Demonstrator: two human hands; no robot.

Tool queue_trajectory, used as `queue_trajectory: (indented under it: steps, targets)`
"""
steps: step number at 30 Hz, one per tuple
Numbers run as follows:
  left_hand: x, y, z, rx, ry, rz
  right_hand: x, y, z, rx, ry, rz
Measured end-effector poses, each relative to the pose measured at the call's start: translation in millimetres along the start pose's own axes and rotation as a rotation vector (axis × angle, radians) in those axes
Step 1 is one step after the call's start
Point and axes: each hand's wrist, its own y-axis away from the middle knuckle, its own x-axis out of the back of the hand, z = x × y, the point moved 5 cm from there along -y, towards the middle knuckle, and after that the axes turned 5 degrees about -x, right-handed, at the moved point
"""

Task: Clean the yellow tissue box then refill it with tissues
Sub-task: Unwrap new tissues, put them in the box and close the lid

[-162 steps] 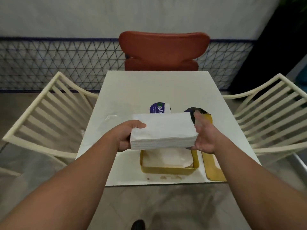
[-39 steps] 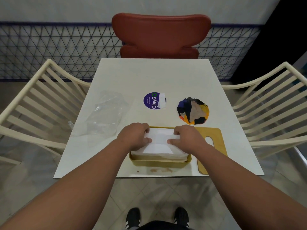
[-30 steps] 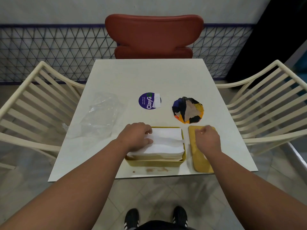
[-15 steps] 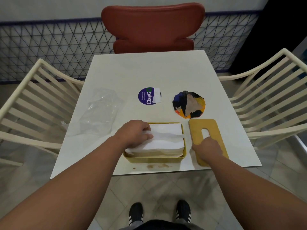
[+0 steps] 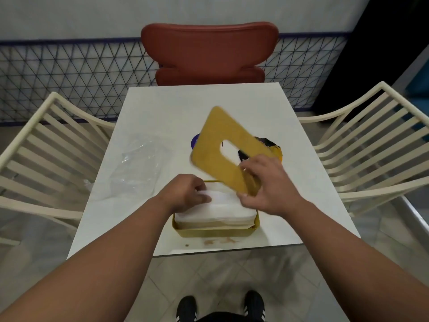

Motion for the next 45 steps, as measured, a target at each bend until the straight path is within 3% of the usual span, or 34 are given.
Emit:
queue_trajectory:
  steps: [3, 6, 9, 14, 19, 27, 33, 39, 45]
  targets:
    - [1, 4, -14, 0.025, 0.115, 0.079, -24, 10, -8, 0.086, 0.12, -0.152]
    - [-6, 1, -46, 0.063, 0.077, 0.118, -44, 19, -1, 0.043, 0.193, -0.359]
    - [-5, 4, -48, 0.089, 0.067, 0.16, -52, 23, -1, 0.054, 0.259, -0.446]
    - [4, 14, -32, -0.011, -0.105, 0.281, -60, 22, -4, 0.062, 0.272, -0.49]
    - [4, 16, -43, -0.116, -0.304, 0.284, -65, 19, -4, 0.023, 0.29, -0.533]
    - [23, 37, -65, -0.06, 0.012, 0.329, -71, 17, -6, 0.042, 0.357, -0.58]
    - [43, 33, -52, 0.028, 0.103, 0.601, -72, 19, -11, 0.033, 0.362, -0.611]
    - [41, 21, -5, -0.173, -0.045, 0.456, -76, 18, -10, 0.028, 0.353, -0.61]
    - [31, 15, 9, -0.179, -0.163, 0.329, -79, 16, -12, 0.036, 0.374, -0.63]
